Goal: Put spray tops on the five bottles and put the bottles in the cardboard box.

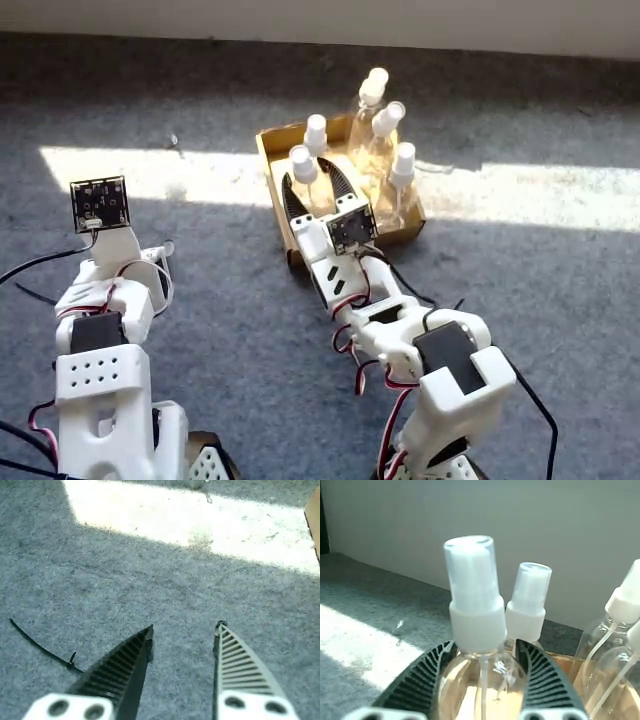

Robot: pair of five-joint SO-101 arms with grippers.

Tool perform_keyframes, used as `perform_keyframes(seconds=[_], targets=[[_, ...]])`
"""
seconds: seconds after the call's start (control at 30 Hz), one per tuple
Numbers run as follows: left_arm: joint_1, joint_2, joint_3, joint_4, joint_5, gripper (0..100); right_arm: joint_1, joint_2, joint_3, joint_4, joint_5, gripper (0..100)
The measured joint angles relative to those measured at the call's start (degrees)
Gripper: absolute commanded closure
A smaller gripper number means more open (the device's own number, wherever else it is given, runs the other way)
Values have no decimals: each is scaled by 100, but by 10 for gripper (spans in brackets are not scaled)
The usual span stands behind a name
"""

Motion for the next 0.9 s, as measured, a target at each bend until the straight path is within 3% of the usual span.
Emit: perform_keyframes(seconds=[0.67,0.9], targets=[[149,0,0,0,0,811,-35,-536,44,229,-26,892],[158,0,0,0,0,811,-35,-897,44,1081,-826,892]])
